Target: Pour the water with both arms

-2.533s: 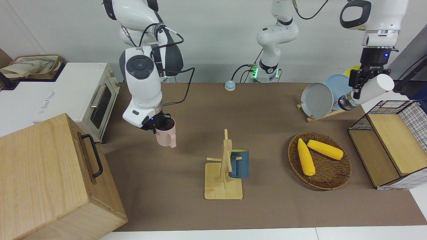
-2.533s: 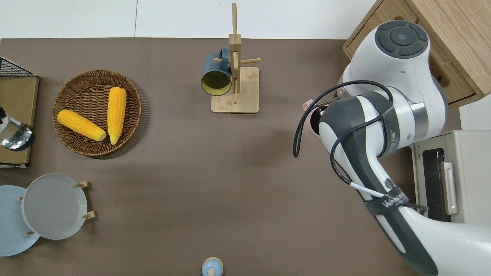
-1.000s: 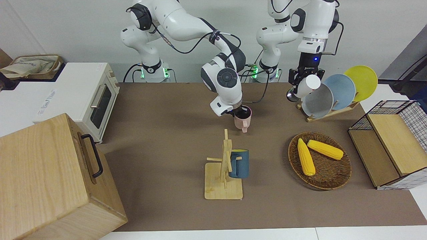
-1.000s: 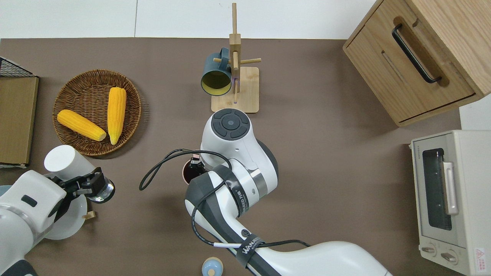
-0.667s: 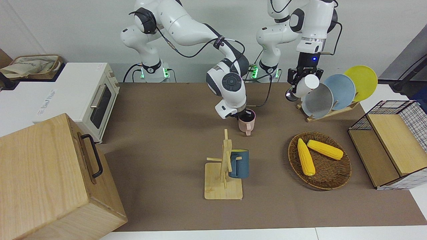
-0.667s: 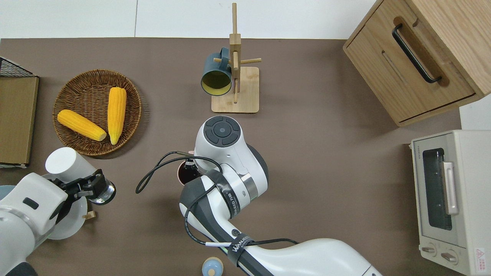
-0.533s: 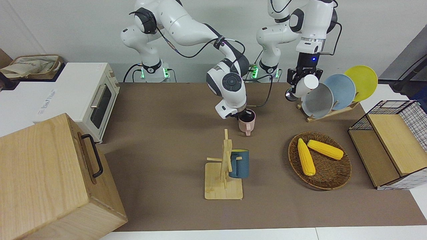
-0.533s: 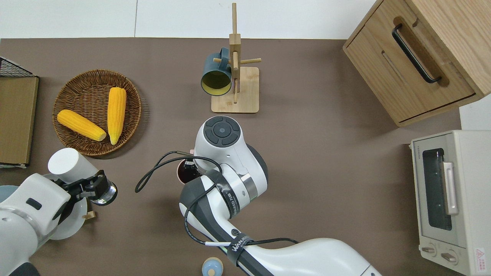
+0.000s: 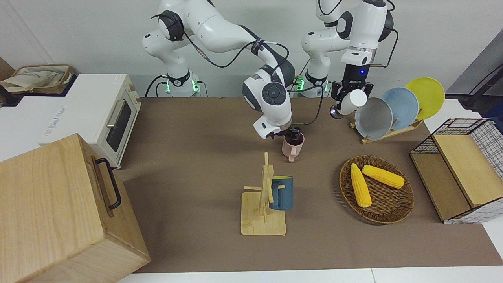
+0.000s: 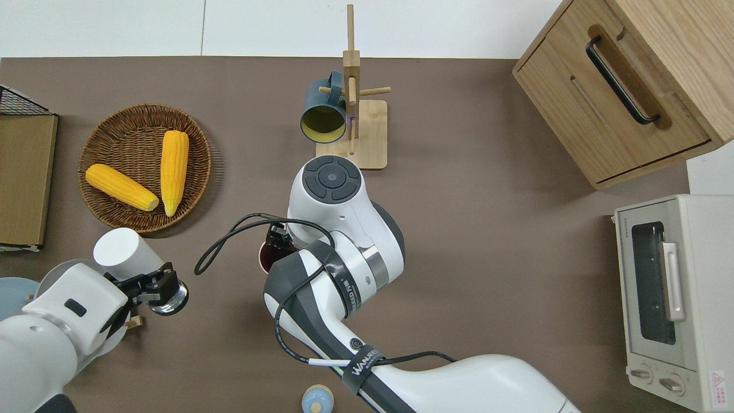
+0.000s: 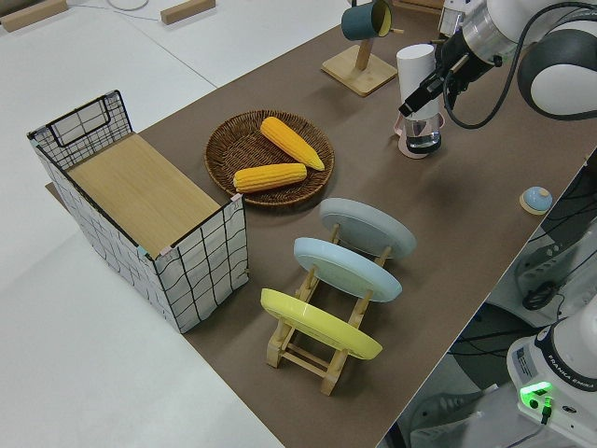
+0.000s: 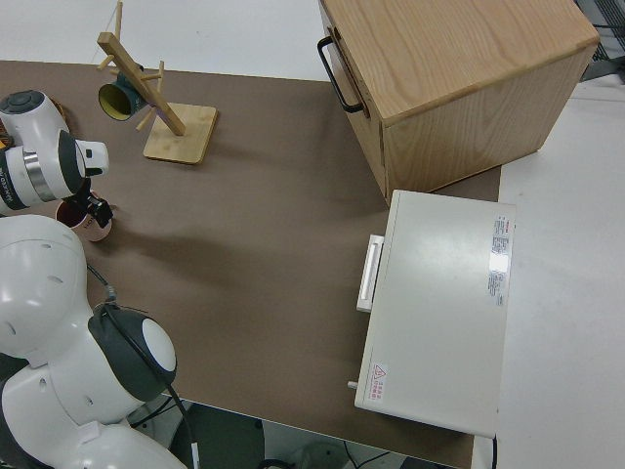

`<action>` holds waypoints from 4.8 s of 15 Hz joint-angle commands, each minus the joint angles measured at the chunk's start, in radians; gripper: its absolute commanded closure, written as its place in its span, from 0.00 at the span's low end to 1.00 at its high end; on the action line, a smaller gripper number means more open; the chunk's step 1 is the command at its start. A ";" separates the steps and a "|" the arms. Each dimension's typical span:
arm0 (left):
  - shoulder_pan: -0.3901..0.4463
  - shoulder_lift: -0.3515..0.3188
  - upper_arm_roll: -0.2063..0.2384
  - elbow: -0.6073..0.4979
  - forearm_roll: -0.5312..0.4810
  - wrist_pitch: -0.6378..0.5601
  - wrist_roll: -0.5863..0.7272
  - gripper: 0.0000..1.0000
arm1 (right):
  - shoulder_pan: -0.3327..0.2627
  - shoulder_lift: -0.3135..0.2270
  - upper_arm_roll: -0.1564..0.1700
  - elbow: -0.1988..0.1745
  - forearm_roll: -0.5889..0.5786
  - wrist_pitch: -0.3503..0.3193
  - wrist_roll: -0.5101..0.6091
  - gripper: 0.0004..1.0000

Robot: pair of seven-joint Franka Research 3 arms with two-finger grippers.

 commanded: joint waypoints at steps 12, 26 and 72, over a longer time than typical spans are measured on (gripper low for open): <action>-0.166 -0.069 0.024 -0.052 -0.078 -0.053 0.003 1.00 | -0.214 -0.296 0.001 0.000 -0.011 -0.379 -0.090 0.01; -0.250 -0.014 -0.038 -0.086 -0.161 0.022 -0.012 1.00 | -0.555 -0.535 0.002 -0.141 -0.262 -0.487 -0.672 0.01; -0.210 0.344 -0.082 0.167 0.009 -0.290 -0.086 1.00 | -0.658 -0.601 0.014 -0.150 -0.241 -0.498 -0.886 0.01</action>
